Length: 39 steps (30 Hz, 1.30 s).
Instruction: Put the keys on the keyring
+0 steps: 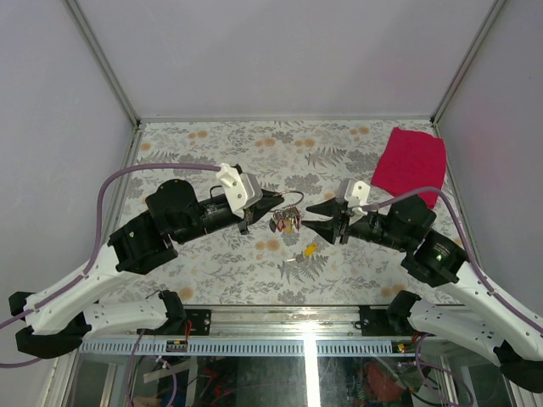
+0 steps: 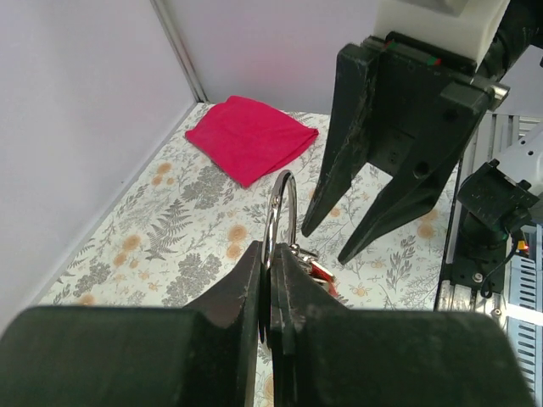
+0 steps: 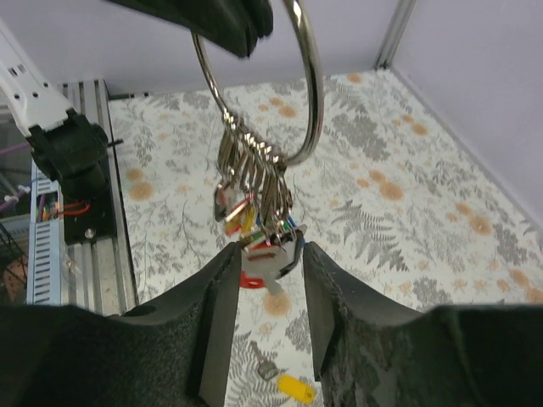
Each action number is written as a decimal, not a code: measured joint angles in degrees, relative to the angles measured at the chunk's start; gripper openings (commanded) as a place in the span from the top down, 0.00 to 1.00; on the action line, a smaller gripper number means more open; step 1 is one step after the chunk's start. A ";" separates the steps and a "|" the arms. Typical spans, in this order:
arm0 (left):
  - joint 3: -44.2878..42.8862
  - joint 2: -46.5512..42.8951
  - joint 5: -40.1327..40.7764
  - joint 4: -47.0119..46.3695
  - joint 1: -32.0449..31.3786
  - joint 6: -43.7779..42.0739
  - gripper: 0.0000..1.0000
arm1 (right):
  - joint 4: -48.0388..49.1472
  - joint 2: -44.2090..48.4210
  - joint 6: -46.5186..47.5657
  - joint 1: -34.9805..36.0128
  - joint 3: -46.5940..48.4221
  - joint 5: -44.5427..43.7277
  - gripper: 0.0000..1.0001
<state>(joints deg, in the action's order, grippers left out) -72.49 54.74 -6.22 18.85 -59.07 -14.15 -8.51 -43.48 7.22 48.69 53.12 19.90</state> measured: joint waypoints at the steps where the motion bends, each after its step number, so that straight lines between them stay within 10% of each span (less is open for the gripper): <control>1: 0.00 -0.02 -0.22 0.00 0.00 0.07 1.00 | 0.92 0.02 -0.09 0.00 -0.07 0.33 0.58; 39: -0.02 0.37 -3.02 0.02 0.00 0.83 1.00 | 7.87 0.48 -1.40 0.00 -0.07 -1.46 0.74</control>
<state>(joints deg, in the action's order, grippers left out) -72.51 55.11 -9.23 18.87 -59.07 -13.32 -0.64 -43.00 5.82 48.69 53.06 18.44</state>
